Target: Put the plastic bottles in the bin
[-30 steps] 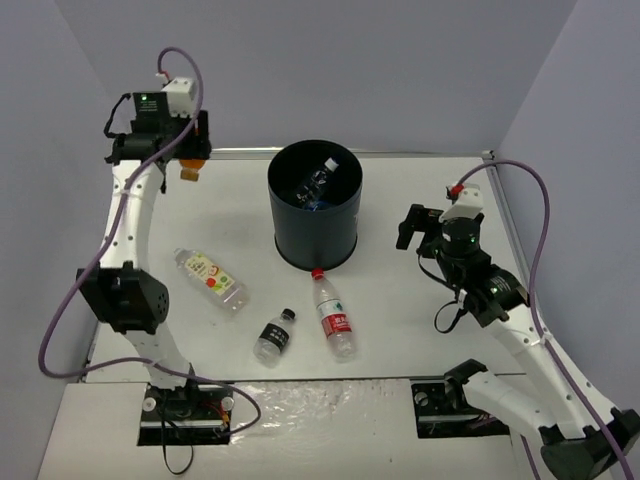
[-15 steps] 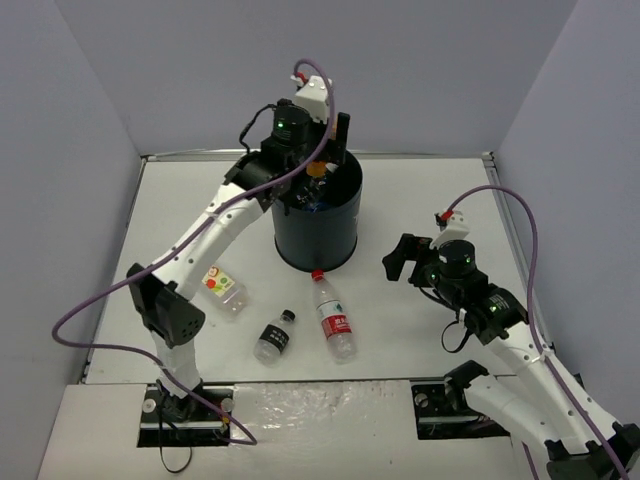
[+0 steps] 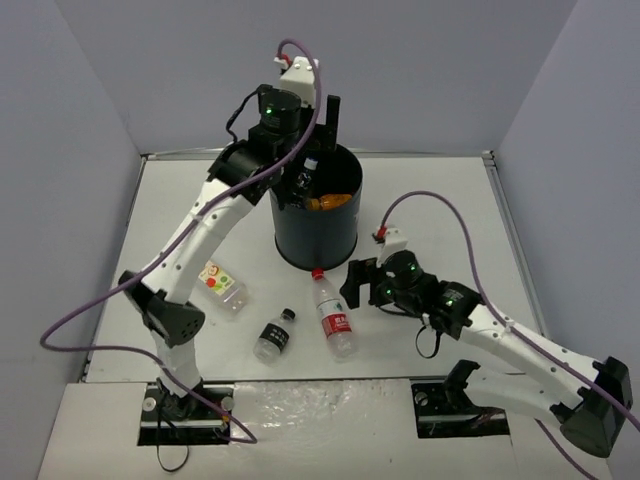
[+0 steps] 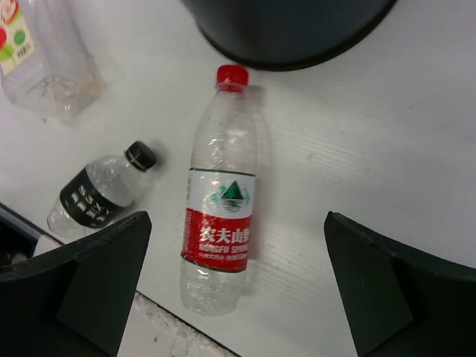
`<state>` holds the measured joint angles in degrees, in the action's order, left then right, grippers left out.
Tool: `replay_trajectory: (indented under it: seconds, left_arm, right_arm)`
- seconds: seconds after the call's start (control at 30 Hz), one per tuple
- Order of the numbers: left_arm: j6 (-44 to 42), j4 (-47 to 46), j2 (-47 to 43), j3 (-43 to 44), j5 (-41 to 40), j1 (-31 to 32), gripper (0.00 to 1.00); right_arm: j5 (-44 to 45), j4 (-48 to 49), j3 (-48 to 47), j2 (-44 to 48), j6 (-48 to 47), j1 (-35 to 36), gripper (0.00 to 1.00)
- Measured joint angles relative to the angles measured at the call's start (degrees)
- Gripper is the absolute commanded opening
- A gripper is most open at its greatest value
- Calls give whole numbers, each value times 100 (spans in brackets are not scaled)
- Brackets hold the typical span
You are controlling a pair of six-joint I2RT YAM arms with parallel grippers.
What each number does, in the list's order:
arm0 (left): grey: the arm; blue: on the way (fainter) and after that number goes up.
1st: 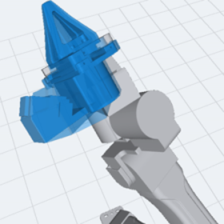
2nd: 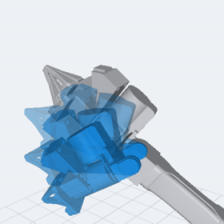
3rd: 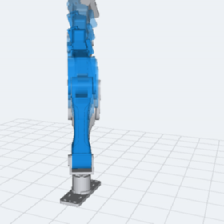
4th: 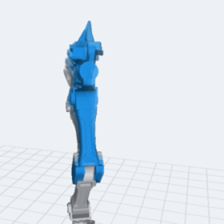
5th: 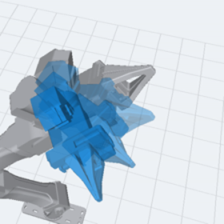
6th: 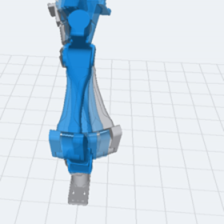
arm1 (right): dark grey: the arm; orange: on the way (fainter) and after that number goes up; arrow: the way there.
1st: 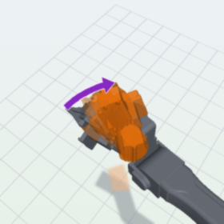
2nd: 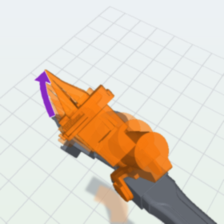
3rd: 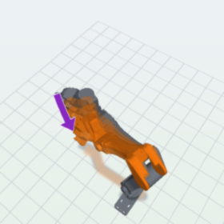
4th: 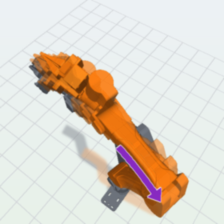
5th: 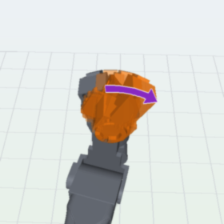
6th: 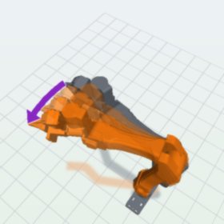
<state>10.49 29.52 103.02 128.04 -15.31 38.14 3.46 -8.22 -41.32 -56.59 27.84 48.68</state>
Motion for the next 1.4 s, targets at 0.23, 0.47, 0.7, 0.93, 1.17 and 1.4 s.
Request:
replay_trajectory:
  seconds: [0.23,0.47,0.7,0.93,1.17,1.4]
  left_arm:
    - [450,129,-3009,-2812,-966,-457,97]
    - [1707,579,-5323,-5982,-1549,-1758,97]
    - [2352,1149,-5305,-6687,-1884,-1847,97]
    - [2631,1192,-4772,-6713,-1740,-2374,97]
    - [2640,953,-4498,-6919,-1034,-3635,97]
    - [2638,649,-4064,-7108,-414,-4576,97]
  right_arm:
    - [963,437,-250,-1895,215,1114,99]
    - [1424,704,-457,-3339,598,1133,50]
    - [1566,636,-569,-3171,698,1388,34]
    - [1483,288,-1276,-1618,-132,2253,35]
    - [1794,465,-3358,-1211,-1454,1952,38]
    - [1220,1397,-4800,-2129,-2343,-197,45]
